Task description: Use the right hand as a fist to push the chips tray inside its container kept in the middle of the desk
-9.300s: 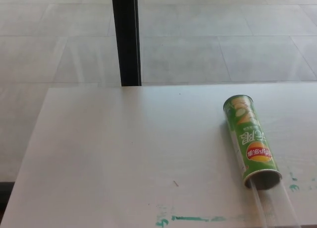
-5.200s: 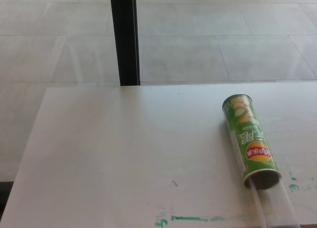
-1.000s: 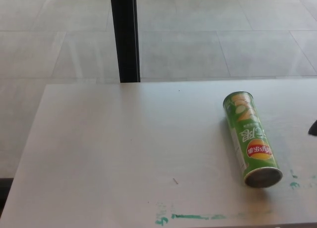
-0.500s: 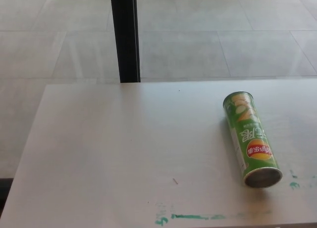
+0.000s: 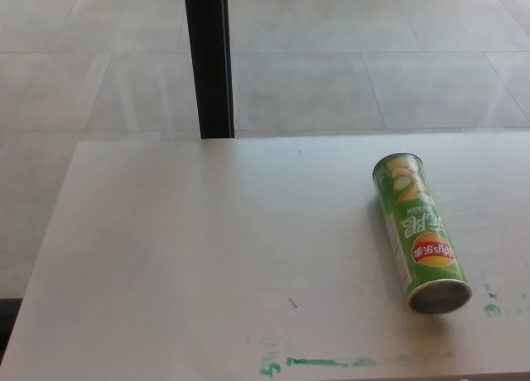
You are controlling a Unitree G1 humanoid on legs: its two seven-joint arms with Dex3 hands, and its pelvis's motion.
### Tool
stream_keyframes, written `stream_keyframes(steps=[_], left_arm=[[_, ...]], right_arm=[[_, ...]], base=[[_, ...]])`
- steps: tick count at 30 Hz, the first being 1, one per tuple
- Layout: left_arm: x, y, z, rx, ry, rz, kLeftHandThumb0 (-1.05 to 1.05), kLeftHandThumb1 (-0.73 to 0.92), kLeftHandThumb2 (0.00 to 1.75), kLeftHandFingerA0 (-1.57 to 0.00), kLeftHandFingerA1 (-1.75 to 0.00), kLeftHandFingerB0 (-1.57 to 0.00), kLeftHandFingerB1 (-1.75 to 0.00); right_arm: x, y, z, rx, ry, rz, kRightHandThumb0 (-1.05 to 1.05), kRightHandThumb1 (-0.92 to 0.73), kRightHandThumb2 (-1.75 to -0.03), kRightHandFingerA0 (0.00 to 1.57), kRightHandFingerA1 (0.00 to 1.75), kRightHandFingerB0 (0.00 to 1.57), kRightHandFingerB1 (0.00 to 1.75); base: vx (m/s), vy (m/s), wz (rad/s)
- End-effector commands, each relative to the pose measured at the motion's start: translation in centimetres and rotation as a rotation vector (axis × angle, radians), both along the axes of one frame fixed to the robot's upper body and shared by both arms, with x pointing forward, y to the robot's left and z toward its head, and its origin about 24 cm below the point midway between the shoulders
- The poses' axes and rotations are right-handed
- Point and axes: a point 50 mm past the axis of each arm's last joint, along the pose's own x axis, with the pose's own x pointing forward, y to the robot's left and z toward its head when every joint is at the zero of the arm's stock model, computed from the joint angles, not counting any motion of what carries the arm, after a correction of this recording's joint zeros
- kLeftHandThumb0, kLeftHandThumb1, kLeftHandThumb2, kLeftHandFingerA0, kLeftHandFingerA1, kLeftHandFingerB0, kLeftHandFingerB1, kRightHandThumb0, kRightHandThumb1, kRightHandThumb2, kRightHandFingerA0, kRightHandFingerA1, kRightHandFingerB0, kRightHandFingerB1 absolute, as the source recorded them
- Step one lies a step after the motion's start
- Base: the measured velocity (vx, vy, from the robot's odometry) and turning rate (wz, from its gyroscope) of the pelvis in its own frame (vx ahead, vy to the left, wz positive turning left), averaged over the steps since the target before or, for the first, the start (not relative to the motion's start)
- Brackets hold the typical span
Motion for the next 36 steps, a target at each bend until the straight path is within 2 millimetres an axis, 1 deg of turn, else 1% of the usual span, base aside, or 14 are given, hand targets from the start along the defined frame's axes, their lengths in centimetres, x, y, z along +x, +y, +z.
stream_keyframes(steps=[1, 2, 3, 8, 9, 11, 14, 15, 16, 17, 22, 26, 29, 36], left_arm=[[-0.2, 0.0, -0.1, 0.009, -0.008, 0.029, -0.61, 0.74, 0.62, -0.52, -0.54, -0.44, -0.41], [-0.2, 0.0, -0.1, 0.011, -0.004, 0.027, -0.61, 0.74, 0.62, -0.52, -0.54, -0.44, -0.41], [-0.1, -0.1, -0.2, 0.008, -0.010, 0.037, -0.60, 0.73, 0.61, -0.52, -0.55, -0.45, -0.43], [-0.1, -0.1, -0.2, 0.007, -0.007, 0.023, -0.62, 0.73, 0.62, -0.51, -0.54, -0.44, -0.41], [-0.3, 0.0, -0.1, 0.006, -0.006, 0.031, -0.60, 0.74, 0.62, -0.52, -0.55, -0.43, -0.41], [-0.3, 0.0, -0.1, 0.011, 0.000, 0.027, -0.62, 0.74, 0.62, -0.52, -0.57, -0.45, -0.43], [-0.2, 0.1, -0.1, 0.006, -0.004, 0.041, -0.61, 0.73, 0.62, -0.52, -0.57, -0.46, -0.43], [-0.2, 0.0, -0.1, 0.013, 0.006, 0.019, -0.63, 0.74, 0.62, -0.52, -0.57, -0.44, -0.43], [-0.3, 0.0, -0.1, 0.009, 0.004, 0.020, -0.63, 0.74, 0.61, -0.51, -0.56, -0.45, -0.42], [-0.3, 0.1, 0.0, 0.015, 0.011, 0.015, -0.63, 0.73, 0.62, -0.51, -0.54, -0.46, -0.42], [-0.2, 0.1, 0.1, 0.007, 0.004, 0.015, -0.62, 0.74, 0.62, -0.51, -0.56, -0.43, -0.40], [-0.2, 0.1, 0.0, 0.020, 0.019, -0.007, -0.63, 0.75, 0.62, -0.51, -0.57, -0.43, -0.41], [-0.3, 0.1, 0.1, 0.010, 0.008, 0.004, -0.63, 0.74, 0.62, -0.51, -0.56, -0.44, -0.41], [-0.4, 0.1, 0.0, 0.004, 0.013, 0.022, -0.61, 0.74, 0.62, -0.53, -0.54, -0.42, -0.40]], right_arm=[[-6.5, -1.2, -10.3, 0.365, -0.359, -0.627, -0.42, -0.55, -0.95, 0.81, 0.84, 0.57, 0.66], [-6.6, -1.1, -10.5, 0.378, -0.377, -0.641, -0.42, -0.55, -0.95, 0.81, 0.84, 0.57, 0.66], [-6.7, -1.1, -11.0, 0.416, -0.369, -0.694, -0.48, -0.68, -0.60, 0.86, 0.83, 0.66, 0.50], [-7.0, -1.4, -12.2, 0.491, -0.338, -0.757, -0.49, -0.68, -0.60, 0.84, 0.82, 0.62, 0.50], [-7.2, -1.2, -13.3, 0.545, -0.249, -0.756, -0.50, -0.71, -0.61, 0.82, 0.74, 0.56, 0.48], [-7.5, -1.0, -14.4, 0.637, -0.222, -0.754, -0.50, -0.72, -0.62, 0.75, 0.76, 0.51, 0.46], [-7.7, -0.9, -15.1, 0.655, -0.191, -0.751, -0.50, -0.73, -0.61, 0.75, 0.70, 0.49, 0.46], [-8.0, -0.6, -16.0, 0.685, -0.167, -0.775, -0.50, -0.71, -0.61, 0.83, 0.74, 0.47, 0.46], [-8.1, -0.4, -16.5, 0.620, -0.097, -0.744, -0.49, -0.59, -0.99, 0.84, 0.81, 0.41, 0.60], [-8.5, 0.0, -16.8, 0.618, -0.078, -0.745, -0.53, -0.74, -0.62, 0.82, 0.72, 0.53, 0.51], [-8.8, 0.9, -17.9, 0.625, -0.019, -0.722, -0.53, -0.75, -0.62, 0.75, 0.70, 0.54, 0.49], [-8.8, 1.5, -18.9, 0.691, -0.020, -0.792, -0.52, -0.75, -0.62, 0.81, 0.71, 0.61, 0.50], [-8.7, 1.7, -19.0, 0.761, -0.045, -0.818, -0.49, -0.77, -0.63, 0.75, 0.73, 0.46, 0.45], [-8.1, 2.4, -19.1, 0.765, -0.065, -0.766, -0.46, -0.79, -0.63, 0.71, 0.72, 0.47, 0.48]], base=[[0.00, 0.000, 0.00], [0.00, 0.000, 0.00], [0.00, 0.000, 0.00], [0.00, 0.000, 0.00], [0.00, 0.000, 0.00], [0.00, 0.000, 0.00], [0.00, 0.000, 0.00], [0.00, 0.000, 0.00], [0.00, 0.000, 0.00], [0.00, 0.000, 0.00], [0.00, 0.000, 0.00], [0.00, 0.000, 0.00], [0.00, 0.000, 0.00], [0.00, 0.000, 0.00]])
